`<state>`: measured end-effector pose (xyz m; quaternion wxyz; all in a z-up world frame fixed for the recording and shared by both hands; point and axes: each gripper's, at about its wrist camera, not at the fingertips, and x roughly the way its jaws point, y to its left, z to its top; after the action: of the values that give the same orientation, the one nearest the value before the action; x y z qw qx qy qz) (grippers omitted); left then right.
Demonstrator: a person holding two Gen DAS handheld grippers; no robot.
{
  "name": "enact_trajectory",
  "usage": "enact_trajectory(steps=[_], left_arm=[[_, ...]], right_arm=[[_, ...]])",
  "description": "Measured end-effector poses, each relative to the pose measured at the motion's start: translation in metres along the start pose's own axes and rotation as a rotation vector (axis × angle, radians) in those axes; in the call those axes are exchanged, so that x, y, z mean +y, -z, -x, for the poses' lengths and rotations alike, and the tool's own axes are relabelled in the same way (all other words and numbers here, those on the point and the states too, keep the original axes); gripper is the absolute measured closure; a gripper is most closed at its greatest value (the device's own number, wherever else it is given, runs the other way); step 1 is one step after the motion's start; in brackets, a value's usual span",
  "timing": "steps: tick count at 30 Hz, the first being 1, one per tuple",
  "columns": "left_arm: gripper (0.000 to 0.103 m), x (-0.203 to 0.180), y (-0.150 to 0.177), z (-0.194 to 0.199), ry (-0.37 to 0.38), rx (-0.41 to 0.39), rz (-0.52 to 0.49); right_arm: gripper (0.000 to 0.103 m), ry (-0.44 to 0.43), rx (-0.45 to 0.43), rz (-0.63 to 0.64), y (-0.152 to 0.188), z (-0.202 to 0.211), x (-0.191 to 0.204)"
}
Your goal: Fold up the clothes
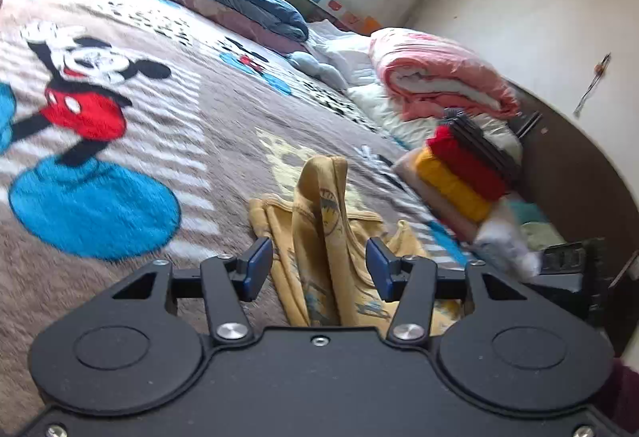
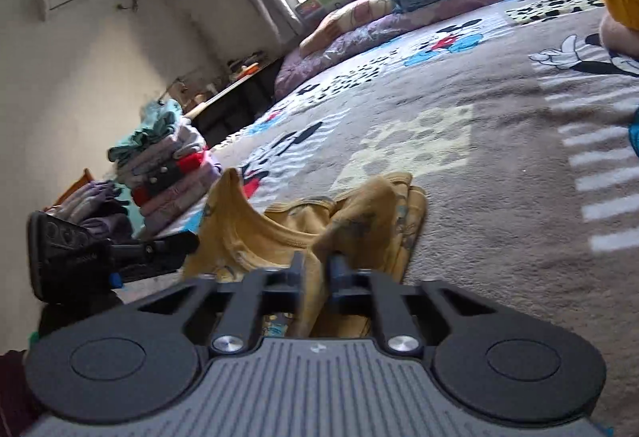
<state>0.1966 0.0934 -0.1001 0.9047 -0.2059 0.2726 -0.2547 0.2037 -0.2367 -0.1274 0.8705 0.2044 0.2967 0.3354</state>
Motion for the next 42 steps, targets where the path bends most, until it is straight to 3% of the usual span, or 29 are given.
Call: enact_trajectory(steps=[1,2,3,5,6,10,13,15,17,18,19,20,26,27,28,29,30,33,35,38,40,41,42], left_arm=[[0.070,-0.002,0.000,-0.005,0.007,0.021,-0.009],[0.092,-0.001,-0.002,-0.009,0.026,0.038,0.021],[0.093,0.008,-0.003,-0.012,0.091,0.036,0.107],[0.093,0.035,-0.005,-0.019,0.255,0.007,0.383],[0.093,0.047,-0.006,-0.023,0.293,-0.001,0.481],[0.093,0.078,0.004,-0.034,0.271,0.010,0.661],[0.093,0.084,0.008,-0.035,0.207,0.043,0.670],[0.093,0.083,0.005,-0.033,0.208,0.044,0.652],[0.092,0.079,0.001,-0.028,0.213,0.038,0.627],[0.083,0.077,-0.001,-0.024,0.219,0.032,0.611],[0.074,0.070,-0.005,-0.019,0.201,0.019,0.563],[0.058,0.063,-0.009,-0.015,0.178,0.005,0.508],[0.054,0.043,-0.010,-0.025,0.076,0.014,0.320],[0.057,0.041,-0.009,-0.029,0.060,0.020,0.294],[0.070,0.038,-0.008,-0.032,0.045,0.025,0.268],[0.097,0.036,-0.007,-0.035,0.029,0.030,0.242],[0.097,0.034,-0.006,-0.039,0.014,0.035,0.216],[0.097,0.070,-0.001,-0.033,0.189,-0.030,0.541],[0.097,0.093,0.007,-0.042,0.224,-0.003,0.701],[0.097,0.102,0.011,-0.050,0.204,0.034,0.749],[0.097,0.098,0.009,-0.045,0.179,0.028,0.707],[0.097,0.096,0.008,-0.042,0.162,0.026,0.681],[0.097,0.092,0.006,-0.039,0.144,0.021,0.651]], right_arm=[[0.096,0.001,-0.018,-0.007,0.000,0.003,0.000],[0.097,0.000,-0.036,-0.013,-0.001,0.007,-0.001],[0.097,-0.011,-0.065,-0.017,-0.002,0.011,-0.001],[0.097,-0.031,-0.126,-0.011,-0.006,0.019,0.002],[0.097,-0.031,-0.148,0.008,-0.009,0.021,0.005],[0.097,-0.028,-0.191,0.015,-0.020,0.019,-0.002],[0.097,0.010,-0.118,-0.039,-0.020,0.002,-0.017],[0.089,0.034,-0.055,-0.080,-0.020,-0.010,-0.028],[0.078,0.039,-0.061,-0.100,-0.019,-0.012,-0.032],[0.068,0.038,-0.080,-0.104,-0.020,-0.009,-0.032],[0.064,0.032,-0.101,-0.111,-0.021,-0.005,-0.032],[0.061,0.026,-0.119,-0.120,-0.023,-0.002,-0.033],[0.061,0.030,-0.144,-0.134,-0.033,-0.011,-0.040],[0.061,0.025,-0.140,-0.122,-0.035,-0.014,-0.040],[0.062,0.021,-0.118,-0.105,-0.036,-0.019,-0.039],[0.073,0.019,-0.096,-0.088,-0.037,-0.024,-0.038],[0.096,0.033,-0.071,-0.064,-0.037,-0.029,-0.035],[0.096,0.033,-0.096,-0.040,-0.039,-0.027,-0.029],[0.096,0.036,-0.114,-0.037,-0.043,-0.023,-0.026],[0.095,0.082,-0.069,-0.057,-0.043,-0.035,-0.036],[0.095,0.100,-0.021,-0.102,-0.039,-0.047,-0.047],[0.089,0.101,-0.031,-0.076,-0.041,-0.044,-0.042],[0.076,0.101,-0.055,-0.045,-0.043,-0.040,-0.036]])
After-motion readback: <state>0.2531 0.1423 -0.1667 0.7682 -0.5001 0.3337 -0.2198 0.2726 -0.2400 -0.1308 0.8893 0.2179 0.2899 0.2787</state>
